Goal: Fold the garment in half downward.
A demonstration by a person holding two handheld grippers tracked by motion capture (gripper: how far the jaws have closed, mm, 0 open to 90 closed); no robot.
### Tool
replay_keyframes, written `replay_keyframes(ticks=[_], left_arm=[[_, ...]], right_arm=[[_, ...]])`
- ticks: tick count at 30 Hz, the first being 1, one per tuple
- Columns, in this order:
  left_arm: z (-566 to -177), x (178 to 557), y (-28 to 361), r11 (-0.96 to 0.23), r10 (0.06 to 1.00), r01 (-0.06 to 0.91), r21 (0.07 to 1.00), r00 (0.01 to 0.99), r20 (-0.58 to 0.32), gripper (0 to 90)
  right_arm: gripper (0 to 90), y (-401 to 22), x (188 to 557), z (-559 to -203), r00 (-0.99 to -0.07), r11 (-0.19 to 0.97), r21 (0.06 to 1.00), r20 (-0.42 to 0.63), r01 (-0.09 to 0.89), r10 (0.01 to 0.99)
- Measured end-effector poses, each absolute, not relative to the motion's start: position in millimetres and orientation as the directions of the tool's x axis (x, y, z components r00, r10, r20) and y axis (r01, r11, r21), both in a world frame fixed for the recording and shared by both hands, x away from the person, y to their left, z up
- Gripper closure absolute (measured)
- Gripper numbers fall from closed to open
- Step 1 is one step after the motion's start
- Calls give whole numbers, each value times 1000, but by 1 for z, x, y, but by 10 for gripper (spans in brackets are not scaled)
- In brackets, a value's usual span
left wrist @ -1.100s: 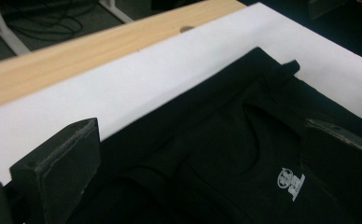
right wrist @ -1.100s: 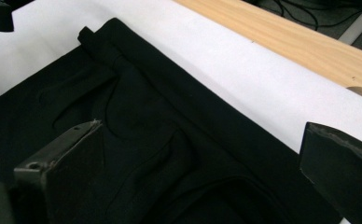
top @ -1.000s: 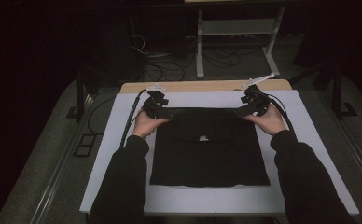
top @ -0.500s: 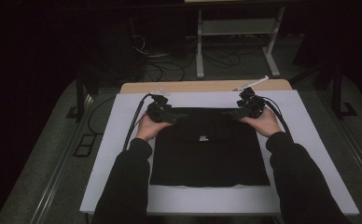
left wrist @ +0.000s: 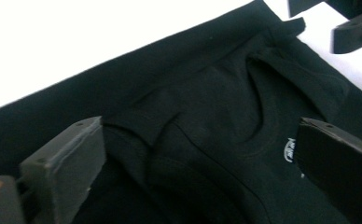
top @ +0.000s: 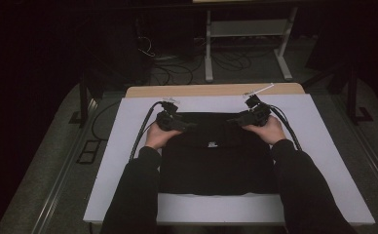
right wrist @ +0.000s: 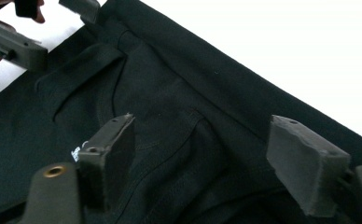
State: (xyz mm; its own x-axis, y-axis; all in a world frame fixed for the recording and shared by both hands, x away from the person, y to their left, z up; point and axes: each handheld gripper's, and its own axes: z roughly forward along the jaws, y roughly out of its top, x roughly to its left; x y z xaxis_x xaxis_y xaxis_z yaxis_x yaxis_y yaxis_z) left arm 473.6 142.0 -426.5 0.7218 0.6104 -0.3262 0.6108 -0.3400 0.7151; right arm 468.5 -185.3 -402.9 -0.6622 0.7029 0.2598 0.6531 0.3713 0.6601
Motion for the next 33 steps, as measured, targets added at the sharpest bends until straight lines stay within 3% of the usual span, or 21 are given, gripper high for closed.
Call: replay_keyframes(ticks=[9, 19, 27, 33], left_arm=[[-432, 473, 142, -283, 634, 627, 726, 690, -348, 190], [-435, 472, 134, -304, 667, 622, 721, 679, -305, 439], [-438, 472, 133, -322, 685, 639, 698, 667, -294, 580], [-438, 471, 132, -331, 692, 642, 691, 664, -285, 669]], right_arm=[[364, -178, 470, -413, -643, 384, 637, 235, 668, 729], [460, -177, 468, -419, -636, 382, 635, 229, 671, 736], [567, -175, 466, -419, -640, 383, 645, 221, 662, 735], [584, -171, 466, -424, -632, 393, 635, 196, 664, 750]])
